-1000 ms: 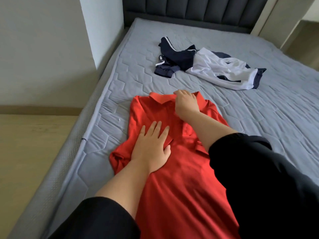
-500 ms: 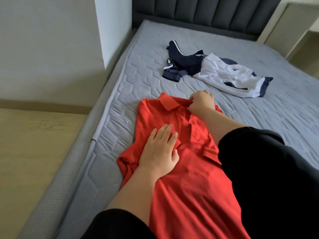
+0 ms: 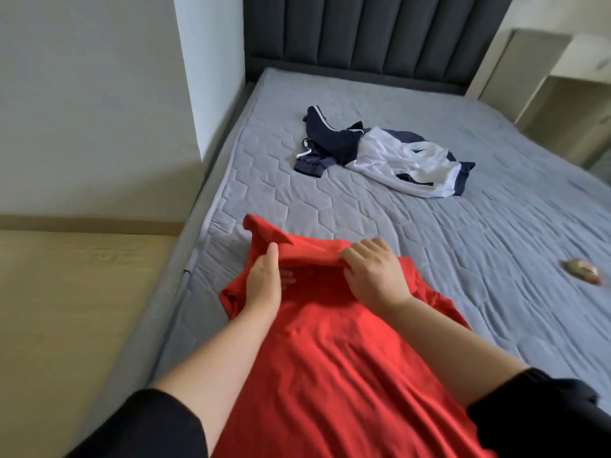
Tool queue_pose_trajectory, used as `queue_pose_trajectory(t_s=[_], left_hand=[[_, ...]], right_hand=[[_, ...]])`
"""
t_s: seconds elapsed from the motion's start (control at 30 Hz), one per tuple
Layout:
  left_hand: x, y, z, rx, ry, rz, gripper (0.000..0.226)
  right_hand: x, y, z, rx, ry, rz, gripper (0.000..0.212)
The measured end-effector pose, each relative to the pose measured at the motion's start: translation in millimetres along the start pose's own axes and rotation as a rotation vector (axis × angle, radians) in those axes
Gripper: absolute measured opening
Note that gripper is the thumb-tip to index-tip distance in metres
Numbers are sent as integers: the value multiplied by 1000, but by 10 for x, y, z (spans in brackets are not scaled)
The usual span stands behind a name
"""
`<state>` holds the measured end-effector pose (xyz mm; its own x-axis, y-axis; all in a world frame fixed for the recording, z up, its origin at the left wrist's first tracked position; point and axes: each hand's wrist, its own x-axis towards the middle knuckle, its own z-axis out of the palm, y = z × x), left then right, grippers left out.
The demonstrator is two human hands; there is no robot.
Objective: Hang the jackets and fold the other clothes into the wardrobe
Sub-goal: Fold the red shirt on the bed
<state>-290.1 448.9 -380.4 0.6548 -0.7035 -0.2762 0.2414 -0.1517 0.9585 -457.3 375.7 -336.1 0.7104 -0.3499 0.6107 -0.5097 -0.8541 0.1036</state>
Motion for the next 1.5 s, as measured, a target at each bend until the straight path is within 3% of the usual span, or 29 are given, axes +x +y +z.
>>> queue_pose_trajectory(t_s=[0.1, 0.17, 0.23, 0.37, 0.43, 0.6, 0.63, 0.77, 0.87, 0.97, 1.07, 1.13, 1.23, 1.3, 1.4, 1.43, 1.5], left_hand=[[-65, 152, 9, -159, -129, -260, 25], [-167, 132, 32, -199, -126, -300, 12], [-274, 47, 42, -231, -89, -350, 11], [-450, -127, 10, -285, -83, -442, 23], [-505, -166, -6, -305, -77, -444, 23], [-599, -132, -8, -342, -132, -419, 29], [-604, -116, -13, -349, -141, -411, 30], [-617, -155, -93, -374, -147, -401, 27], [-663, -245, -214, -279, -235, -447, 21], [-584, -186, -353, -245, -111, -437, 8], [-436, -56, -480, -155, 84, -298, 19], [-373, 37, -479, -7, 107, -195, 22], [-231, 133, -470, 171, 116, -168, 25], [-211, 186, -532, 336, 135, -188, 19], [-242, 157, -591, 900, 289, 60, 33], [-258, 131, -559, 1023, 338, 266, 42], [-303, 113, -374, 1117, 285, 725, 49]], right_hand=[[-252, -44, -63, -30, 12, -106, 13], [-429, -51, -86, -18, 5, -15, 11], [-651, -94, -101, 94, 20, 326, 19], [-1037, 59, -93, 559, 160, 1339, 37], [-1067, 181, -85, 820, 99, 1596, 37], [-912, 311, -81, 1021, -100, 1612, 15], [-888, 344, -93, 1030, -86, 1606, 14], [-938, 598, -218, 927, 250, 1703, 26], [-1109, 611, -245, 1015, 74, 1726, 23], [-1199, 594, -226, 1013, -22, 1650, 13], [-1140, 623, -244, 981, -13, 1619, 15], [-1075, 615, -244, 1040, -13, 1647, 16], [-991, 596, -243, 1229, 138, 1747, 17], [-988, 601, -241, 1226, 238, 1799, 24], [-1081, 598, -241, 1058, 91, 1742, 25], [-1116, 600, -234, 952, -15, 1679, 25], [-1155, 619, -227, 694, -113, 1539, 26]])
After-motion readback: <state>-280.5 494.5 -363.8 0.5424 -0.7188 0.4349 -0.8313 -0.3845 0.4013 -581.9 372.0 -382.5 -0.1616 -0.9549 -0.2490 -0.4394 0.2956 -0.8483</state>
